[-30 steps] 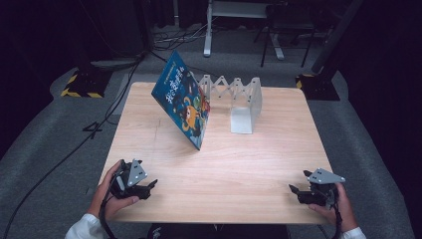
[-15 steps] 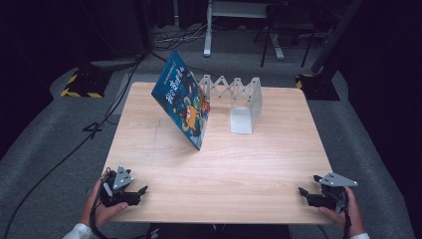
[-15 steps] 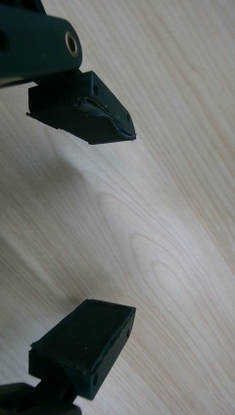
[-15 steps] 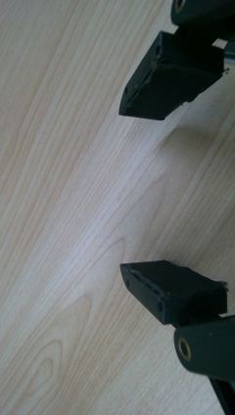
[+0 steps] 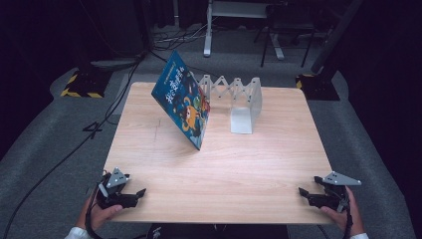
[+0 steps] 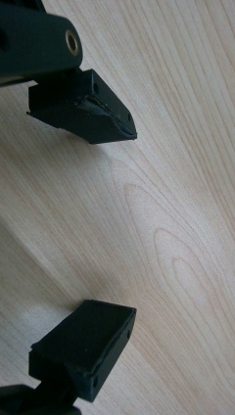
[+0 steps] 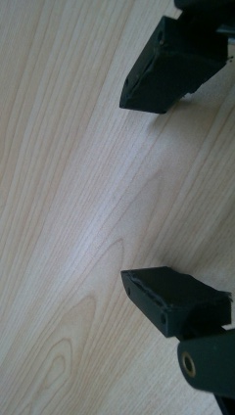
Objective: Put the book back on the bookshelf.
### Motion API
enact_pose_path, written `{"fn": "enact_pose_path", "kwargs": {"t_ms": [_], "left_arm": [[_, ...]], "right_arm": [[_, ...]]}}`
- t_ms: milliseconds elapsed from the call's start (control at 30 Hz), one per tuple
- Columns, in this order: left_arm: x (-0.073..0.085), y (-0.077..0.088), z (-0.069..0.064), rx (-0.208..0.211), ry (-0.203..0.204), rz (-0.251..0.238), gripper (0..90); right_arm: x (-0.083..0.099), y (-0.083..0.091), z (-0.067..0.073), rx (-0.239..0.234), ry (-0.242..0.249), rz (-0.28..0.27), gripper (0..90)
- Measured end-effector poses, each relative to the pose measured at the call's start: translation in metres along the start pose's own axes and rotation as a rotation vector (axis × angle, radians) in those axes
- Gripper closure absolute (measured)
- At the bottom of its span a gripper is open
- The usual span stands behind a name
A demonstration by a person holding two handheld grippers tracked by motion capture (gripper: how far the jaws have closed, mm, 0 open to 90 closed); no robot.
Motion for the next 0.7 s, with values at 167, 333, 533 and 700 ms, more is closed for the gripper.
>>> {"fn": "enact_pose_path", "kwargs": {"t_ms": [167, 333, 533, 700], "left_arm": [[0.0000, 0.0000, 0.0000, -0.001, -0.001, 0.000, 16.7], [0.0004, 0.0002, -0.0004, -0.006, 0.004, -0.001, 16.6], [0.0004, 0.0002, -0.0004, -0.005, 0.005, 0.000, 16.7], [0.0004, 0.0002, -0.0004, -0.006, 0.005, -0.001, 16.7]], "right_arm": [[0.0000, 0.0000, 0.0000, 0.000, 0.000, 0.000, 17.8], [0.0000, 0.0000, 0.0000, 0.000, 0.000, 0.000, 17.8], [0.0000, 0.0000, 0.0000, 0.000, 0.000, 0.000, 17.8], [-0.0002, -0.0001, -0.0001, -0.002, -0.001, 0.002, 17.7]]}}
Point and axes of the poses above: each handheld gripper's, and its own axes: y roughly backward along the jaws, x roughly out of its underside, z roughly to its left, the point moved 1 cm from there along -y, roughly forward along the jaws, and after that the axes turned 6 degrees about y, right-handed, at the moved point
